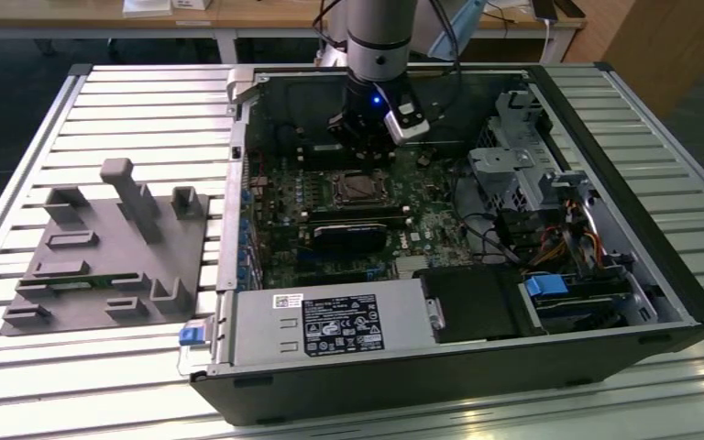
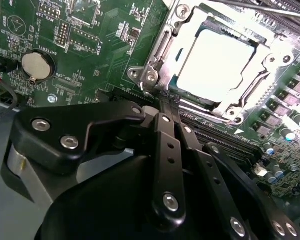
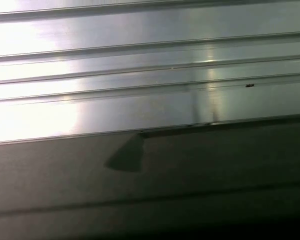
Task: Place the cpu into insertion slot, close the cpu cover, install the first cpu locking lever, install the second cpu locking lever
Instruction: 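Install the first cpu locking lever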
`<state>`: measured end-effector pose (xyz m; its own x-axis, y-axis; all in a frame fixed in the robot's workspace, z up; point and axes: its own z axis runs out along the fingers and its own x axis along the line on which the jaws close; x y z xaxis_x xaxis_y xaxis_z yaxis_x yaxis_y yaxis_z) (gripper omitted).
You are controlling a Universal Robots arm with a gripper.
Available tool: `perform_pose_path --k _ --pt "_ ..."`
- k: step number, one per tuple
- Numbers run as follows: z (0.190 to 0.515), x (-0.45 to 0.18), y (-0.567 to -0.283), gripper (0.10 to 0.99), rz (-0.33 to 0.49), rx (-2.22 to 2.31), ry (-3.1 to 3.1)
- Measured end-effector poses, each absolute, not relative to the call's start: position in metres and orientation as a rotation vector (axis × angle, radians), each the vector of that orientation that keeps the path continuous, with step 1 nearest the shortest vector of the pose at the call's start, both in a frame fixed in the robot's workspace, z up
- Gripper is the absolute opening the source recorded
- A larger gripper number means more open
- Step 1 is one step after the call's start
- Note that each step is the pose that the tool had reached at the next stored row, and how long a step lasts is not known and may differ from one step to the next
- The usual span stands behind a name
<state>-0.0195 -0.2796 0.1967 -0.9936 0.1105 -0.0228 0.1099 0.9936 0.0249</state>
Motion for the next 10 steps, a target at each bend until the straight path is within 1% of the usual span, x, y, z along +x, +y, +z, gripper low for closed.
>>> perform_pose_path --k 10 --pt "0.208 -0.020 -0.280 0.106 0.038 0.172 3.113"
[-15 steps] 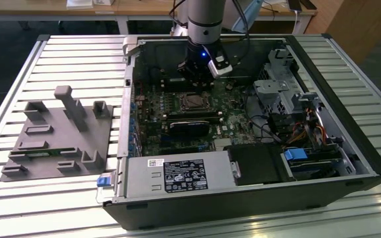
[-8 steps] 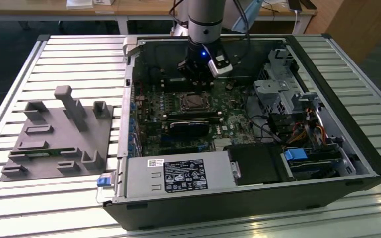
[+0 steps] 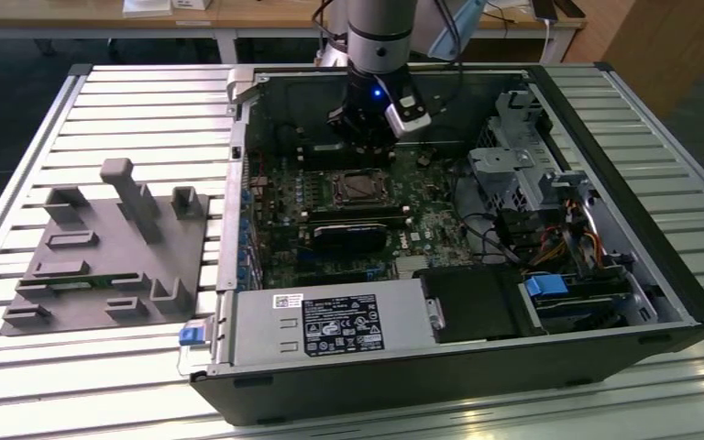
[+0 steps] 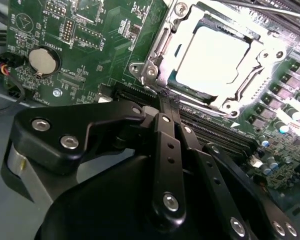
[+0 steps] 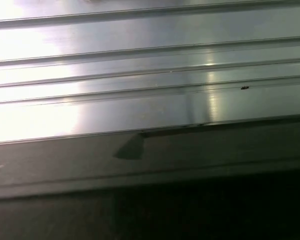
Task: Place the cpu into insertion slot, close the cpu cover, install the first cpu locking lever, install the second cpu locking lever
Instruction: 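Install the first cpu locking lever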
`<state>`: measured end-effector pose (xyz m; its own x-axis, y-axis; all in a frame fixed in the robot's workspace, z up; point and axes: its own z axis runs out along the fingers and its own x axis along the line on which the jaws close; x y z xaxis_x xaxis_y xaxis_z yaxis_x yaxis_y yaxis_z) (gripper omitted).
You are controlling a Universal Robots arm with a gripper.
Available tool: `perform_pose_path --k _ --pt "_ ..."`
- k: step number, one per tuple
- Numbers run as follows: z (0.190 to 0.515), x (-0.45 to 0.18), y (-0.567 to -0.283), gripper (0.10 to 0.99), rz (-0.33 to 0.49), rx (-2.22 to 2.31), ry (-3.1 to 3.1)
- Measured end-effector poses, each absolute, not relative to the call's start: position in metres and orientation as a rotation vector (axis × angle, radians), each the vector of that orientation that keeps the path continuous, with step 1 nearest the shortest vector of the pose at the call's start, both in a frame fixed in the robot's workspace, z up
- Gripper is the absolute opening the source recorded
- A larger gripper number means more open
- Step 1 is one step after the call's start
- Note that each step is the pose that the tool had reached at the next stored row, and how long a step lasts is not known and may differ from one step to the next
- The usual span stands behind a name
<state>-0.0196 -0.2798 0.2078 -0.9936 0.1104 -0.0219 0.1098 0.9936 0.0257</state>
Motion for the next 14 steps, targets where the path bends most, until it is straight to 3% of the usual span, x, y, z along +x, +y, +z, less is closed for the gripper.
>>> perform_pose_path --k 14 --pt "0.2116 -0.0196 -0.2880 0.106 0.039 0.172 3.113"
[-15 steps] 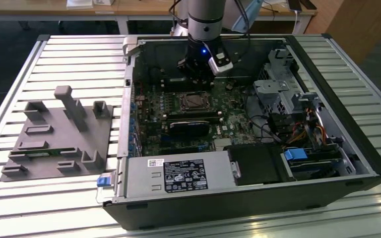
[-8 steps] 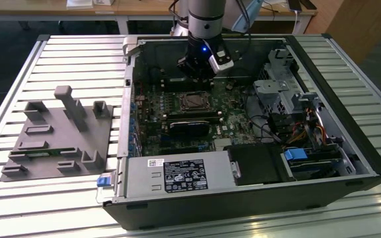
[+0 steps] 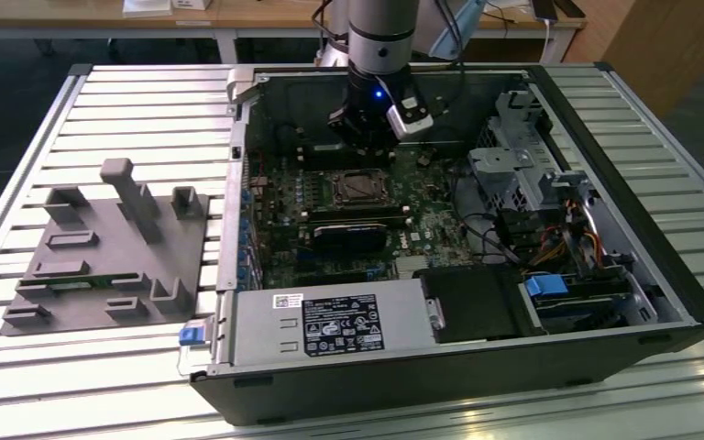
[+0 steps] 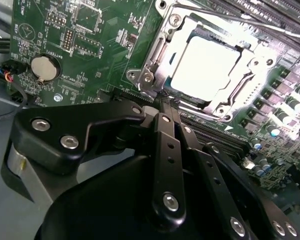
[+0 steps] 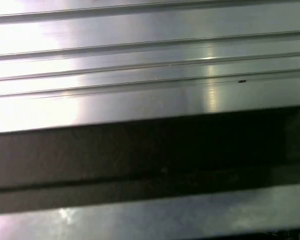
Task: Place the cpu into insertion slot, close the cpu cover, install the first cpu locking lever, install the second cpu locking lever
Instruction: 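Install the first cpu locking lever, then install the second cpu locking lever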
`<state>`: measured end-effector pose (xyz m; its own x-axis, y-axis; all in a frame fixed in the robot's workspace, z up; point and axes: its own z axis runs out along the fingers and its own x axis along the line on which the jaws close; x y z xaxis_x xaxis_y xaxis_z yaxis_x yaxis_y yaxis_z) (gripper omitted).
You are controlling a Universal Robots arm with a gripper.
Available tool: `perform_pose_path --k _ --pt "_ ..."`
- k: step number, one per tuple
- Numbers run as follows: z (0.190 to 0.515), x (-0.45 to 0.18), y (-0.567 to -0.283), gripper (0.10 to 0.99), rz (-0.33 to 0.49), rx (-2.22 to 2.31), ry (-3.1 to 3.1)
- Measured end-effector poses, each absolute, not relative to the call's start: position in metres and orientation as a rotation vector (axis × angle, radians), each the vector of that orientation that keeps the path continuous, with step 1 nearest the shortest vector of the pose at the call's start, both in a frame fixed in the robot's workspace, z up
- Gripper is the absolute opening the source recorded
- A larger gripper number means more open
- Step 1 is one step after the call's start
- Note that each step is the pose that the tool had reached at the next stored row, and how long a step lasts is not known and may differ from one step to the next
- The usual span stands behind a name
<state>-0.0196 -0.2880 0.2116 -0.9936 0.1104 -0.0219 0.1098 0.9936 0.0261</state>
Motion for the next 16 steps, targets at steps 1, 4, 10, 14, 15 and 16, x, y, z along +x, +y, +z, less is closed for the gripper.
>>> perform_pose_path --k 1,4,10,14,15,16 --pt "0.2116 -0.0196 -0.2888 0.106 0.039 0.172 3.113" --pt "0.2116 -0.0196 -0.2905 0.106 0.042 0.172 3.113" --pt "0.2116 -0.0196 -0.2909 0.106 0.051 0.172 3.114" --pt "0.2116 -0.0196 -0.2910 0.106 0.052 0.172 3.114" --pt "0.2116 -0.0196 -0.2913 0.106 0.052 0.172 3.114" --pt "0.2116 -0.0195 -0.2917 0.106 0.051 0.172 3.114"
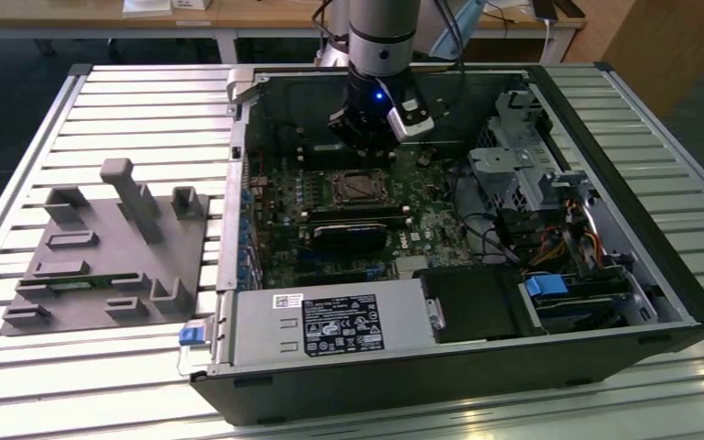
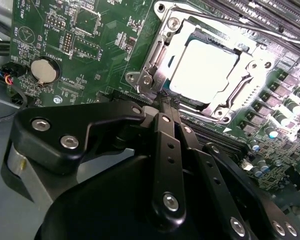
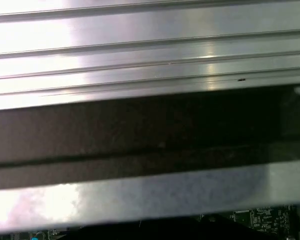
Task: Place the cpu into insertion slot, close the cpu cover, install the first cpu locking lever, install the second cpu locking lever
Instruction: 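Install the second cpu locking lever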
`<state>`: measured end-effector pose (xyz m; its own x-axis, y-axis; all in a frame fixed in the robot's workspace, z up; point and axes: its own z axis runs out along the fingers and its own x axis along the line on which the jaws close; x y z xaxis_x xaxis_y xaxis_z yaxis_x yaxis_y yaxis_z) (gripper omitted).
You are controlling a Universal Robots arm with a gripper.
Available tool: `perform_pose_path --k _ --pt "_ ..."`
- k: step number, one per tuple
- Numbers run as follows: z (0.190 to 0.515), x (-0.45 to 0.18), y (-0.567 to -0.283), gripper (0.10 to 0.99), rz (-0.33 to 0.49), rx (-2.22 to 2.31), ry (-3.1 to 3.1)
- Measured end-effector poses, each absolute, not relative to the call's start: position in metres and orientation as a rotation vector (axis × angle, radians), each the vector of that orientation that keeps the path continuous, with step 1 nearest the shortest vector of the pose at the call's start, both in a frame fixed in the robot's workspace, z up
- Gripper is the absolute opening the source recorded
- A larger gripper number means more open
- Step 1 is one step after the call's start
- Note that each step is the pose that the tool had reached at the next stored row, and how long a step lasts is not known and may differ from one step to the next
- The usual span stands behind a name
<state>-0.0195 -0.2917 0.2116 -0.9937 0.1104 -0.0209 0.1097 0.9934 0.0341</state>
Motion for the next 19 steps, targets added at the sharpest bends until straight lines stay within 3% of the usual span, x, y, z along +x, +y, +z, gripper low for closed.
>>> perform_pose_path --k 19 --pt "0.213 -0.020 -0.304 0.106 0.051 0.172 3.114"
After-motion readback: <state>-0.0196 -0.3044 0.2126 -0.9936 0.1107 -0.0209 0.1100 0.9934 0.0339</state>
